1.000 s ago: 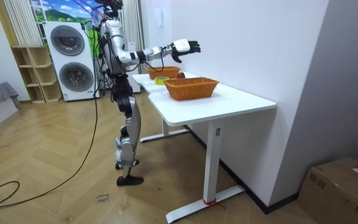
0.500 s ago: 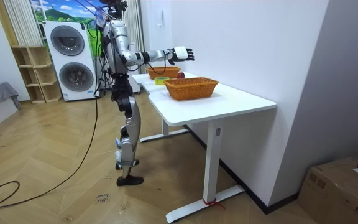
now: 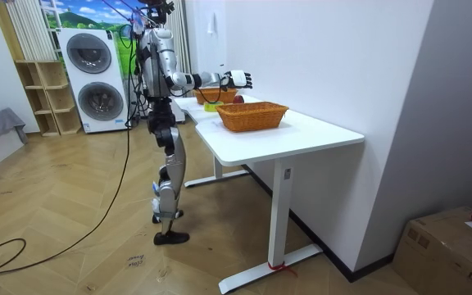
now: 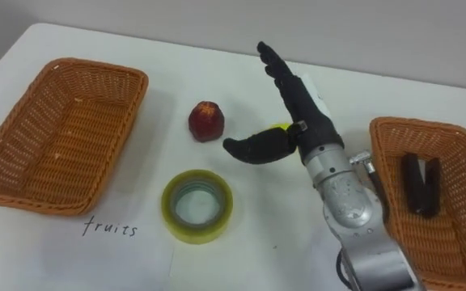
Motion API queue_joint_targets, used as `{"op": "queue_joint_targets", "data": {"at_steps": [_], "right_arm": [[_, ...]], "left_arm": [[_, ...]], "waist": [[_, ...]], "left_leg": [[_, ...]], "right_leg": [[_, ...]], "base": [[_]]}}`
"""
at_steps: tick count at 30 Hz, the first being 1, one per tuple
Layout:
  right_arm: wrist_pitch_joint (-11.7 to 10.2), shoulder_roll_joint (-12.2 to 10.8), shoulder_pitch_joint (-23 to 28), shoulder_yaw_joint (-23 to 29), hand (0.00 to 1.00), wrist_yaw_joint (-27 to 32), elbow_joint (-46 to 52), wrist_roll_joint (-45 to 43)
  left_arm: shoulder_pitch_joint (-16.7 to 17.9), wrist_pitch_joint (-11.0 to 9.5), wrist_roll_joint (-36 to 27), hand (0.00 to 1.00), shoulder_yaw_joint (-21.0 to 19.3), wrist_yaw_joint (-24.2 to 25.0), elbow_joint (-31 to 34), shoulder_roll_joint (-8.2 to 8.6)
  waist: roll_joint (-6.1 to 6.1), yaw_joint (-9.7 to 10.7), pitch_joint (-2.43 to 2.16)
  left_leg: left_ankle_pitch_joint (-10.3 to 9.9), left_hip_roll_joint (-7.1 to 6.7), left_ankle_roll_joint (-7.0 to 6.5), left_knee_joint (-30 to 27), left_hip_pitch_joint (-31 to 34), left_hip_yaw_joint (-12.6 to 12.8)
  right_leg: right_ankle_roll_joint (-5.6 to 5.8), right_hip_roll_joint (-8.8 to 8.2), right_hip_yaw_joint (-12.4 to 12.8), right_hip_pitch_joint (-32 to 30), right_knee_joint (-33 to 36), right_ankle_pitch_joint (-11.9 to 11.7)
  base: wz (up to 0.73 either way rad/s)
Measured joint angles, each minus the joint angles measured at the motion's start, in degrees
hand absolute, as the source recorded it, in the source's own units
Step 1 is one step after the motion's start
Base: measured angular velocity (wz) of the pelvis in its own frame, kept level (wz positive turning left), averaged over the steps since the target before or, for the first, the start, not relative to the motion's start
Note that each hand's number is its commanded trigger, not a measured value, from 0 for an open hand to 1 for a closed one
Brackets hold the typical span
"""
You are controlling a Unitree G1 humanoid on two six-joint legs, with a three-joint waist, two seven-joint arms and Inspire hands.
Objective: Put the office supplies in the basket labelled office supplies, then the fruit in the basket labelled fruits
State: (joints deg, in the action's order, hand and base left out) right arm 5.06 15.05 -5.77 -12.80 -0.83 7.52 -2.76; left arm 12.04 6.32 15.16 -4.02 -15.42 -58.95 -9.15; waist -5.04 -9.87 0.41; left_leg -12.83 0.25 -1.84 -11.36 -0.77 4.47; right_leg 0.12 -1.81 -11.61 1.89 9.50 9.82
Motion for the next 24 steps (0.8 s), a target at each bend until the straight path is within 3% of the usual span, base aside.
{"op": "queue_joint_targets", "data": {"at_steps": [10, 16, 24], "right_arm": [[0.0, -1.83, 0.01, -1.84, 0.0, -1.87, -0.23, 0.45], [-0.03, -3.23, 0.0, -2.05, 0.0, -1.85, -2.86, 2.51], [-0.01, -4.16, 0.0, -4.27, 0.0, -3.02, -5.67, 4.96]], "left_arm": [[0.37, 0.0, 0.03, 0.0, 0.95, -0.29, -0.13, 0.72], [0.62, -0.01, 0.03, 0.0, 1.99, -0.26, -0.03, 0.66], [0.78, -0.03, 0.04, 0.0, 2.1, -0.25, -0.54, 0.64]], "waist": [[-0.05, -0.05, 0.12], [-0.7, -0.45, -0.26], [-0.87, -1.09, 0.0]], "left_leg": [[0.05, 0.0, -0.06, 0.04, -0.8, -0.1], [0.05, 0.02, -0.05, 0.17, -1.01, 0.06], [0.04, 0.02, -0.06, 0.2, -0.97, 0.04]], "right_leg": [[0.0, -0.01, -0.06, 1.02, 0.18, 0.0], [-0.05, 0.05, -0.01, 1.11, 0.19, -0.05], [-0.04, -0.01, -0.1, 1.08, 0.12, -0.05]], "base": [[0.0], [0.0], [0.0]]}}
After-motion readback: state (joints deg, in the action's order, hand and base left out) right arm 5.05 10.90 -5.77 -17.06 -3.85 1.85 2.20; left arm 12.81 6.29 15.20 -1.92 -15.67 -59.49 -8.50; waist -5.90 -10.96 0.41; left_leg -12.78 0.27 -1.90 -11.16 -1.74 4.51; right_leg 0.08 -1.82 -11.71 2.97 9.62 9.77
